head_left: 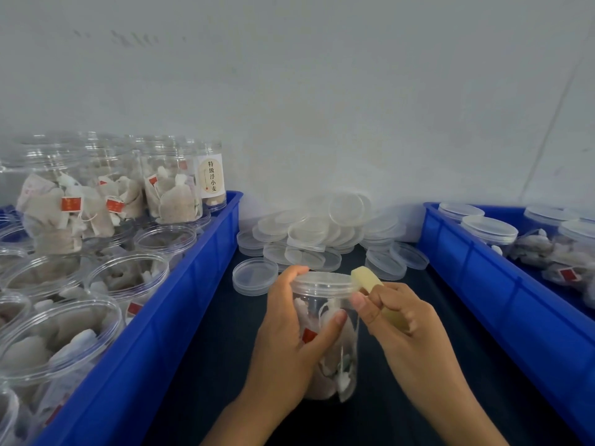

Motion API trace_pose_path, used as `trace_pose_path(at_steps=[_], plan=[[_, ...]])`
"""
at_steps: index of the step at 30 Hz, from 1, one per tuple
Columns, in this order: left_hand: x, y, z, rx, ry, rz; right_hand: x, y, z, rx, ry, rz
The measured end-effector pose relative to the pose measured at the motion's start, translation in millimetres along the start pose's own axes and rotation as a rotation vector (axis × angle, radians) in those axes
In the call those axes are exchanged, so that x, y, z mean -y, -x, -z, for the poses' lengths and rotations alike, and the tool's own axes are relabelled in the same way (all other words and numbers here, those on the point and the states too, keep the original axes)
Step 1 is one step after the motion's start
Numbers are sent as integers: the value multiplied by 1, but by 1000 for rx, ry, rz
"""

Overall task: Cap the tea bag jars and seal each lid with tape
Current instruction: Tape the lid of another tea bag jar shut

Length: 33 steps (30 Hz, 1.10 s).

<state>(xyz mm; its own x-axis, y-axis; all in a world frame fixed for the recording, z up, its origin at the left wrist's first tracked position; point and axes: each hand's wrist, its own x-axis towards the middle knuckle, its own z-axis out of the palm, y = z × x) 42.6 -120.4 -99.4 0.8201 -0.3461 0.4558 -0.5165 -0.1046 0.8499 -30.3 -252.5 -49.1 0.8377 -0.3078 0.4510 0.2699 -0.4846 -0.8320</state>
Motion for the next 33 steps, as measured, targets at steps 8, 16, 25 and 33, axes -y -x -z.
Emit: trace_pose_path(at_steps=[8,16,25,33], plan=[[-8,3,-4,-122,42,-65,-4,4,-8,-82,-14,28],[-13,2,-2,-55,162,-144,-3,4,-11,-72,60,41],[-14,0,-2,-146,194,-80,0,4,-7,-43,61,82],[-15,-1,0,-151,161,-49,3,3,-3,-35,65,60]])
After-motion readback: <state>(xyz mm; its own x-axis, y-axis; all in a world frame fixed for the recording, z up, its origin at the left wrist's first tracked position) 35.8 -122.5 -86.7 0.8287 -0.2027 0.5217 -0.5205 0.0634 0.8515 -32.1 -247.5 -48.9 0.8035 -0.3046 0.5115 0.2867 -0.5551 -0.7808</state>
